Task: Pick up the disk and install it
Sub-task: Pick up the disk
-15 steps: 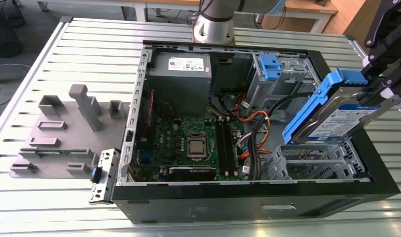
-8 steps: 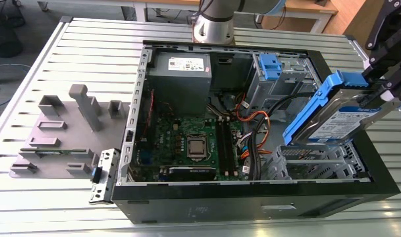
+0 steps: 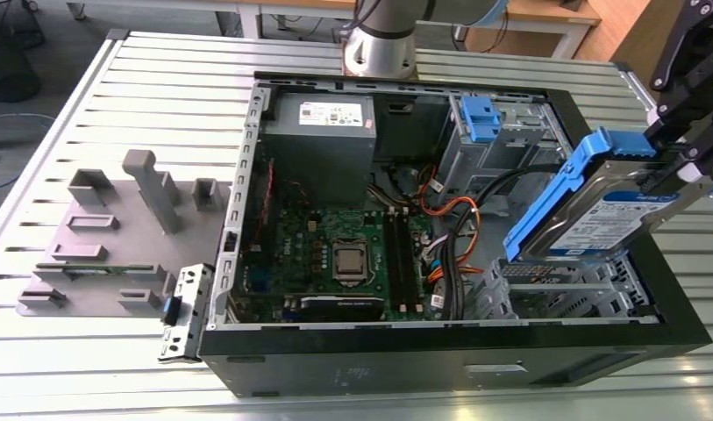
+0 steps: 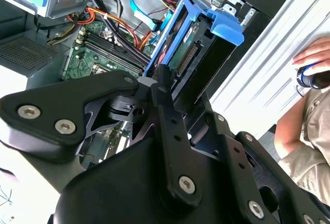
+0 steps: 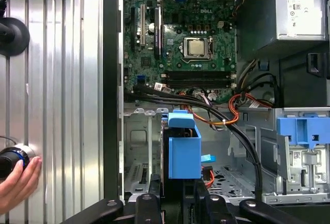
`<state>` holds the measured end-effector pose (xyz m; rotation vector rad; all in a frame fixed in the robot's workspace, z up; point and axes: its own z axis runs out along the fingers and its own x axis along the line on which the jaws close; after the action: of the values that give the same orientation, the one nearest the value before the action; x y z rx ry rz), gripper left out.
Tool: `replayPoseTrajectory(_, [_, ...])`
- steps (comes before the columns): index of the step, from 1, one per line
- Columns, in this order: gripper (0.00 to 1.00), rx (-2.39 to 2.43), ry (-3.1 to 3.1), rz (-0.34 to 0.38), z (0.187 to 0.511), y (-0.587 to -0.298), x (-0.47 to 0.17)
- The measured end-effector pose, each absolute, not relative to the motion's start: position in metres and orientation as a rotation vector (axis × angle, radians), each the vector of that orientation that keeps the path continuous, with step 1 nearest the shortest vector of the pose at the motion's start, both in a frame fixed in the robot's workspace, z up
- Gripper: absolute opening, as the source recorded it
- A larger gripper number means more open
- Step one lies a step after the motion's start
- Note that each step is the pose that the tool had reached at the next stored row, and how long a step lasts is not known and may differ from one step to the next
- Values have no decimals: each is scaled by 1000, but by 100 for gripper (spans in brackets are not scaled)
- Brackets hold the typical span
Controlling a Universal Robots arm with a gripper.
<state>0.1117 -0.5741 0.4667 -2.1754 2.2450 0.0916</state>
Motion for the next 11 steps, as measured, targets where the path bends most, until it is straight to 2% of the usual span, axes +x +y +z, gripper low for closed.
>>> replayPoseTrajectory(11, [35, -2183, 2253, 75, 461, -574, 112])
